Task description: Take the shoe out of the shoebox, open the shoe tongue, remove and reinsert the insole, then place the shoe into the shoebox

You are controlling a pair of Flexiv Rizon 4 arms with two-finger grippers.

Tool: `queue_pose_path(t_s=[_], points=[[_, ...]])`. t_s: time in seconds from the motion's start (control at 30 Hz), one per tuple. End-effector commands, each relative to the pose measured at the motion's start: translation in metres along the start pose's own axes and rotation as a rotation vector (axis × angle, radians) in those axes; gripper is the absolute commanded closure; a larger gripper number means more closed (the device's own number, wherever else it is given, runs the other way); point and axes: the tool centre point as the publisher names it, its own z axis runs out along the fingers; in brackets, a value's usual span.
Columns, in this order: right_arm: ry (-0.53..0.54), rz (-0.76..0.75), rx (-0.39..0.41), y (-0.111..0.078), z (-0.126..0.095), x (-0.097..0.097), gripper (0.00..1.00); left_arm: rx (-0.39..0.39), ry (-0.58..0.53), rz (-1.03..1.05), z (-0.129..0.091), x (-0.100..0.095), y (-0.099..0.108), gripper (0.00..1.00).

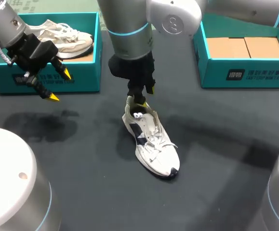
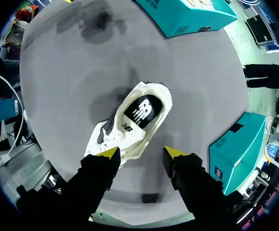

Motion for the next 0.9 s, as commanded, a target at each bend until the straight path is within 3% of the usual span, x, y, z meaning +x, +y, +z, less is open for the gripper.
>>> queue_pose_path(t_s=[0.03, 0.07, 0.37, 0.43, 0.6, 0.9], points=[[0.009, -0.41, -0.091, 0.01, -0.005, -0.011, 0.0, -0.003, 0.0, 0.0, 0.0, 0.0, 0.0, 0.0], [0.021, -0.41, -0.063, 0.011, -0.004, -0.014, 0.0, -0.003, 0.0, 0.0, 0.0, 0.0, 0.0, 0.0], [0.021, -0.41, -0.063, 0.011, -0.004, -0.014, 0.0, -0.003, 0.0, 0.0, 0.0, 0.0, 0.0, 0.0], [0.004, -0.513, -0.04, 0.025, 0.001, -0.018, 0.0, -0.003, 0.0, 0.0, 0.0, 0.0, 0.0, 0.0], [-0.063, -0.71, -0.077, 0.051, 0.001, -0.023, 0.0, -0.003, 0.0, 0.0, 0.0, 0.0, 0.0, 0.0], [-0.042, -0.832, -0.078, 0.073, 0.017, -0.035, 0.0, -0.003, 0.0, 0.0, 0.0, 0.0, 0.0, 0.0]])
